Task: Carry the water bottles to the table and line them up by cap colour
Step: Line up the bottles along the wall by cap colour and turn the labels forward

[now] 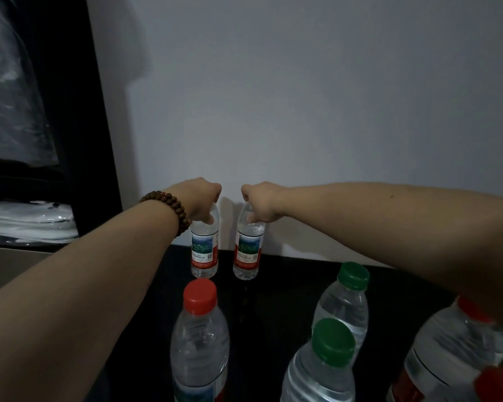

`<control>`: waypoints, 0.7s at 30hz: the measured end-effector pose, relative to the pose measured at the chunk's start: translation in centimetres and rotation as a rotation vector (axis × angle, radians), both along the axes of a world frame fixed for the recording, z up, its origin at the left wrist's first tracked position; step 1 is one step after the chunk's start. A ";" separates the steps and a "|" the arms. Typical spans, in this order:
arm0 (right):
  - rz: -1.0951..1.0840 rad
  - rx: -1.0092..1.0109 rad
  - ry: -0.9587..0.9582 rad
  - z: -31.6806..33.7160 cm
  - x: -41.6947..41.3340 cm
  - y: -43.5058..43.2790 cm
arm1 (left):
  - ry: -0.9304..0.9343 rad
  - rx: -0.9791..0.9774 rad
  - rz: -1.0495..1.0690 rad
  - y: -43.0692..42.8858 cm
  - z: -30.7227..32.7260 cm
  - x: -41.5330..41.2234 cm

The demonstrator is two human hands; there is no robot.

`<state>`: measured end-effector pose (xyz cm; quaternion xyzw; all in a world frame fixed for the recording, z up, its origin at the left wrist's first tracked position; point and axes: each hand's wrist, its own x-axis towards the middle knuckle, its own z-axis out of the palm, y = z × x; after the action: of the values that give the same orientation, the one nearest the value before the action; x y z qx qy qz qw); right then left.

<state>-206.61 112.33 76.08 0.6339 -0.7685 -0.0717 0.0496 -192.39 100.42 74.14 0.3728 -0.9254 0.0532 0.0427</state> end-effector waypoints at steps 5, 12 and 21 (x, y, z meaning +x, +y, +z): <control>0.000 -0.016 0.018 -0.4 -0.6 -0.9 | -0.002 -0.010 0.002 -0.4 0.0 -0.6; -0.009 -0.027 0.037 -0.5 -1.5 -2.3 | 0.009 0.005 0.000 -1.3 0.0 -1.5; 0.001 -0.054 0.047 -0.7 -2.2 -3.9 | 0.034 -0.017 -0.020 -2.6 -0.3 -2.8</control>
<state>-208.83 108.42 75.39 0.6310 -0.7684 -0.0656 0.0850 -195.21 97.79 73.81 0.3639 -0.9278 0.0542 0.0622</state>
